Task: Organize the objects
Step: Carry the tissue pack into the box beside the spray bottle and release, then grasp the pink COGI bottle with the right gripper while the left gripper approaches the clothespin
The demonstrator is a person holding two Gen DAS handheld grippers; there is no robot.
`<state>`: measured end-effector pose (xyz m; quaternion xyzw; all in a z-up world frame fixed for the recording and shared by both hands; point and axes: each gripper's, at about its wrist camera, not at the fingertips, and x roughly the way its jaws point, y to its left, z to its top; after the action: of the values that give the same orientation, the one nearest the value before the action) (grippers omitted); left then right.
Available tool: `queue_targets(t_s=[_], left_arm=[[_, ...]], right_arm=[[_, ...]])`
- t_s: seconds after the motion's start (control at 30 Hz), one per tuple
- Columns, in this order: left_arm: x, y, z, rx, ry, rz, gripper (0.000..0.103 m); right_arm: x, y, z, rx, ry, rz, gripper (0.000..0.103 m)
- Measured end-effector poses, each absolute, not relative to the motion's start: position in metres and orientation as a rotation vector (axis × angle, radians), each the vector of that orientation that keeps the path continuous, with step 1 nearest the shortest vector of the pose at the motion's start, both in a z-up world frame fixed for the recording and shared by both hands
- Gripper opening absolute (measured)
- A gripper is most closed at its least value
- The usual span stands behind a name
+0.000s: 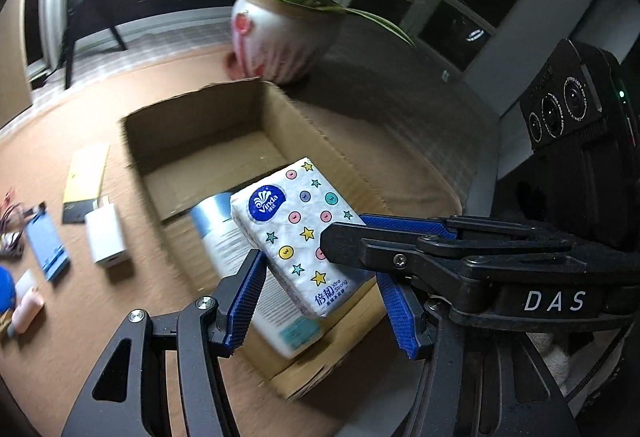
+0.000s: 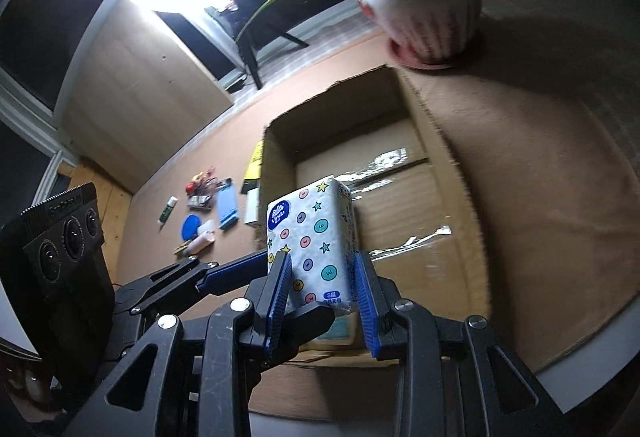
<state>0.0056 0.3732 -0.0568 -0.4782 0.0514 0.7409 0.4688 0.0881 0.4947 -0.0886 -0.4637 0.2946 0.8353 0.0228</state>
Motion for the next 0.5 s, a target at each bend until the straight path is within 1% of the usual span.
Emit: queue_targets(t_s=[0.07,0.1,0.13,0.17,0.2,0.37,0.5], left_arm=[[0.007,0.380,-0.058,-1.165,0.144,1.813,0.061],[0.009,0.383,-0.058,-1.160,0.161,1.814,0.062],[0.009,0.385,-0.058,-1.158,0.178,1.822,0.065],[0.011,0.386,-0.057,-1.155,0.196,1.835,0.074],[0.011,0.385,-0.056,-1.141,0.200,1.849,0.077],[0.004,0.365,-0.053,-1.137,0.191,1.902,0.077],[-0.006,0.335,-0.052,-1.160,0.134,1.945,0.077]], right_arm=[[0.090,0.499,-0.088,-1.436,0.857,2.584,0.030],[0.090,0.498,-0.087,-1.425,0.814,2.579,0.033],[0.091,0.499,-0.085,-1.412,0.776,2.569,0.038],[0.091,0.500,-0.084,-1.396,0.751,2.564,0.045],[0.091,0.500,-0.082,-1.374,0.745,2.571,0.046],[0.087,0.493,-0.076,-1.359,0.719,2.612,0.046],[0.079,0.479,-0.074,-1.376,0.695,2.644,0.046]])
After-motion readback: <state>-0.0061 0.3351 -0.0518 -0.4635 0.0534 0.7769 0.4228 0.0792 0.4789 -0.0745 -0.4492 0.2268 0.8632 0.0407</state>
